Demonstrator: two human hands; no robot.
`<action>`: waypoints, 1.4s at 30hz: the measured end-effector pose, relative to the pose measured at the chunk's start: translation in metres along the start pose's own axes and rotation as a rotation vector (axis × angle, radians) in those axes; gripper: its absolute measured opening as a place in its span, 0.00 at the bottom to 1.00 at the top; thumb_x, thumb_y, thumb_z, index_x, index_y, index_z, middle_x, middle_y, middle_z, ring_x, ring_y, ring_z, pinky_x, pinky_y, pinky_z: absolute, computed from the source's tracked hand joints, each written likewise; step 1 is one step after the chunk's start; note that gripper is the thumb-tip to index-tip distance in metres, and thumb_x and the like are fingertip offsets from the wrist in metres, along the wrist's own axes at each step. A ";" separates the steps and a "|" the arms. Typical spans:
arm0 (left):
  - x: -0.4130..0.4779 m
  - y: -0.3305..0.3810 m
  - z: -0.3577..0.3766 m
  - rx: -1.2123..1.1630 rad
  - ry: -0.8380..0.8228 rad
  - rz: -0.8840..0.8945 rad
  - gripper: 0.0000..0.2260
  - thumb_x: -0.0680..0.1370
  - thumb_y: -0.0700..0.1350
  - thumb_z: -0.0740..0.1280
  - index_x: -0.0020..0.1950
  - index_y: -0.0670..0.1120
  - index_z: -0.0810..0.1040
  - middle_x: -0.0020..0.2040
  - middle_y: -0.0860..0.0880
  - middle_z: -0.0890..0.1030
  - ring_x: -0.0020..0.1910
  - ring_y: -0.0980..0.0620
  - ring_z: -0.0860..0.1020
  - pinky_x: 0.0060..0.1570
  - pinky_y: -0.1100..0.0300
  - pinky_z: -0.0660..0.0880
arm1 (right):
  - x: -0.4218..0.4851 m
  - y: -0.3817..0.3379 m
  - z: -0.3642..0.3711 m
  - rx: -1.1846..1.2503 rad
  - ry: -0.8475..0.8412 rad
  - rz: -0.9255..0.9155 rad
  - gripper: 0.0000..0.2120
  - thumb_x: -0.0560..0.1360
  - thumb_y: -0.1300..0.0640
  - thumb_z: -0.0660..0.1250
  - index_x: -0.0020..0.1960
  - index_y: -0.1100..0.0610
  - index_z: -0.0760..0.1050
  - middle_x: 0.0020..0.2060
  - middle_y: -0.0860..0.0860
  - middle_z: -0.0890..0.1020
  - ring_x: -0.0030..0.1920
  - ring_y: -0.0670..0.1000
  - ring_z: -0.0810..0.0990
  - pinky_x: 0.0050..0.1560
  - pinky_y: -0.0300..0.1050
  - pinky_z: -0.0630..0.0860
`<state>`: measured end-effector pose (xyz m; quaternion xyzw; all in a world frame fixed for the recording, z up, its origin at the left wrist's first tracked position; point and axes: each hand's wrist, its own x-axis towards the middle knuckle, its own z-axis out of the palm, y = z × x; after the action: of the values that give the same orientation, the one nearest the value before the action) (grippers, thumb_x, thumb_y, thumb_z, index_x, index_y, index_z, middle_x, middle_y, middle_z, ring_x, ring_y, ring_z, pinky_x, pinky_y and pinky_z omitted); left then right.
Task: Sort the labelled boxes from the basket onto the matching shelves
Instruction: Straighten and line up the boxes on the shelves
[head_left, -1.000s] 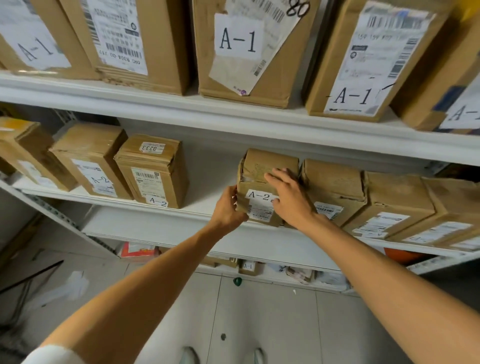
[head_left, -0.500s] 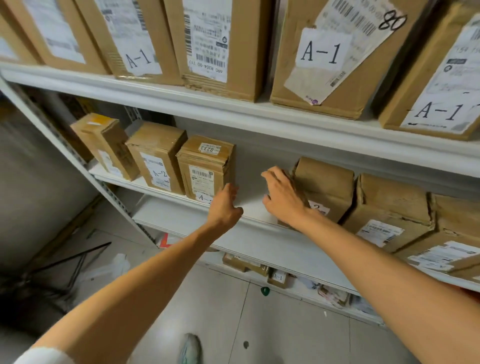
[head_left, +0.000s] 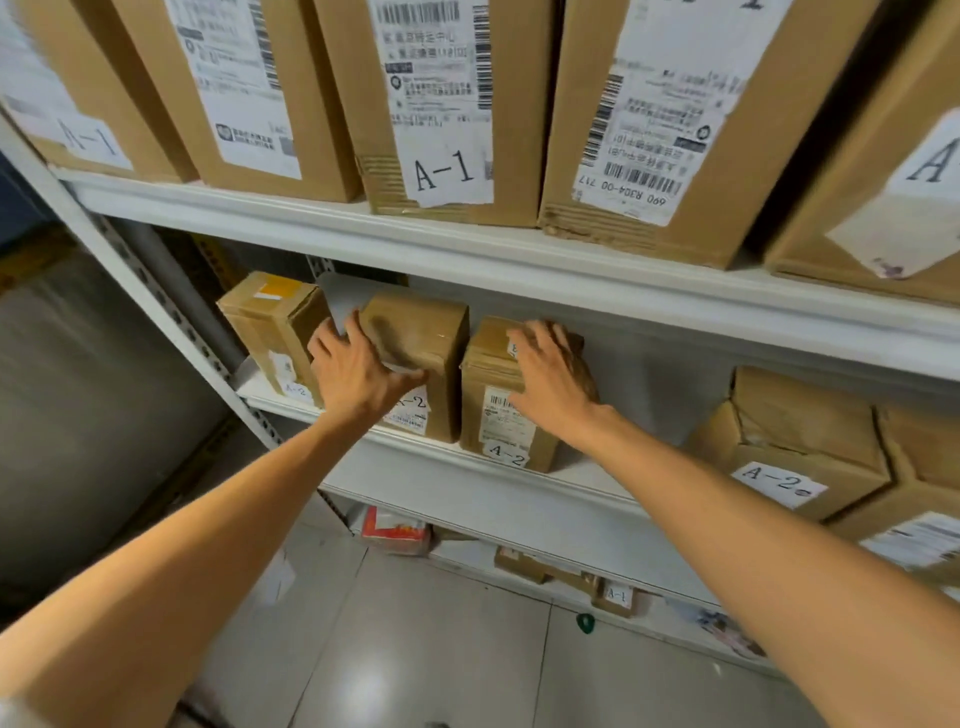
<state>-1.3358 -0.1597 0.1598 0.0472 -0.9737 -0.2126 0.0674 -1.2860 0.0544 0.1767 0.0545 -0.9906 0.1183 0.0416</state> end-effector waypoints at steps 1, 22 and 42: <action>0.008 -0.004 0.002 -0.027 -0.055 -0.032 0.55 0.60 0.68 0.75 0.75 0.44 0.52 0.71 0.36 0.58 0.71 0.35 0.58 0.71 0.43 0.59 | 0.008 -0.003 0.000 0.008 -0.038 0.034 0.37 0.71 0.59 0.73 0.75 0.56 0.59 0.74 0.59 0.60 0.74 0.61 0.56 0.72 0.54 0.59; -0.017 0.051 0.050 -0.292 -0.017 -0.005 0.62 0.56 0.66 0.77 0.75 0.37 0.48 0.66 0.37 0.60 0.64 0.33 0.65 0.66 0.43 0.67 | -0.001 0.040 0.000 -0.042 -0.204 0.122 0.47 0.69 0.56 0.76 0.77 0.40 0.52 0.69 0.57 0.63 0.70 0.62 0.59 0.70 0.60 0.60; -0.076 0.123 0.079 -0.358 -0.105 -0.016 0.60 0.54 0.65 0.79 0.74 0.46 0.49 0.67 0.41 0.59 0.65 0.35 0.65 0.62 0.39 0.71 | -0.061 0.106 -0.024 0.062 -0.198 0.282 0.46 0.70 0.68 0.72 0.77 0.43 0.53 0.78 0.56 0.51 0.77 0.61 0.47 0.75 0.57 0.48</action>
<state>-1.2805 -0.0067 0.1324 0.0310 -0.9221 -0.3850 0.0223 -1.2362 0.1686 0.1703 -0.0724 -0.9836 0.1475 -0.0748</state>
